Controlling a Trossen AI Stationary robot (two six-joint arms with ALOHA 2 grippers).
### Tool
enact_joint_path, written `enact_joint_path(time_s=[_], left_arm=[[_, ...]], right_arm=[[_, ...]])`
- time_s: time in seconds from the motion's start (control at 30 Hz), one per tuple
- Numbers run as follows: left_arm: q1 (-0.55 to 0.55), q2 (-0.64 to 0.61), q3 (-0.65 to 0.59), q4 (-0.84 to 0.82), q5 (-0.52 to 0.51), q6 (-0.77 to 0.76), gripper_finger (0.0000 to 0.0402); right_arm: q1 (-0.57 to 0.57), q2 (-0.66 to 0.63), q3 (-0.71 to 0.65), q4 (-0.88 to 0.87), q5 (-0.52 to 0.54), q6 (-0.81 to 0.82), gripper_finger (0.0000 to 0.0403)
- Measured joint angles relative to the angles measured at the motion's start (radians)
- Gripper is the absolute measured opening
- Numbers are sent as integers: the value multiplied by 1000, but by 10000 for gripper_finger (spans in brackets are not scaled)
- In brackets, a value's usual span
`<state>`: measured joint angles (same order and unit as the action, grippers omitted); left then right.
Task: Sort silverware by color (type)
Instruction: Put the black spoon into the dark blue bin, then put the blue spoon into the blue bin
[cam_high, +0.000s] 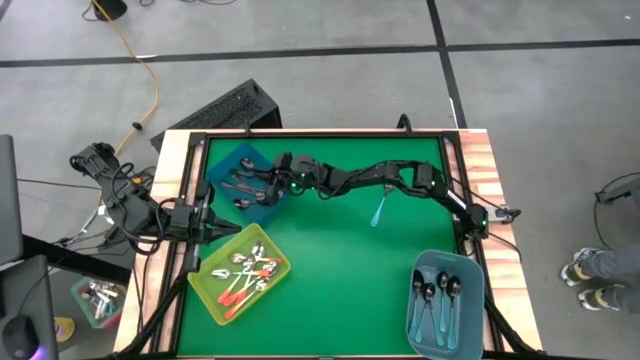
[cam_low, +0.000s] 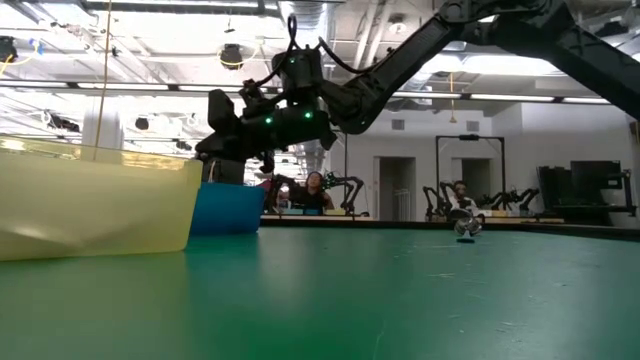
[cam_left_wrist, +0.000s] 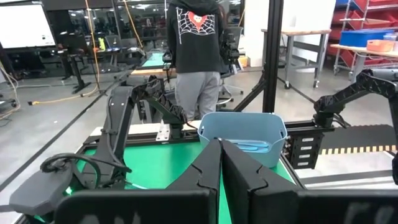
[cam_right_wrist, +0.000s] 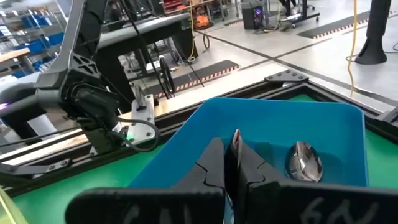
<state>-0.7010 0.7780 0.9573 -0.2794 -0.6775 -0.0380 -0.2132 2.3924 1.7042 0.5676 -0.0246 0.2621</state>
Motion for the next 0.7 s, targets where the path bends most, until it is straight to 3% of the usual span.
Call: enact_joint_path(time_s=[0.7], left_arm=[[0, 0, 0, 0, 1, -10, 0]], right_arm=[[2, 2, -3, -50, -8, 3, 57]])
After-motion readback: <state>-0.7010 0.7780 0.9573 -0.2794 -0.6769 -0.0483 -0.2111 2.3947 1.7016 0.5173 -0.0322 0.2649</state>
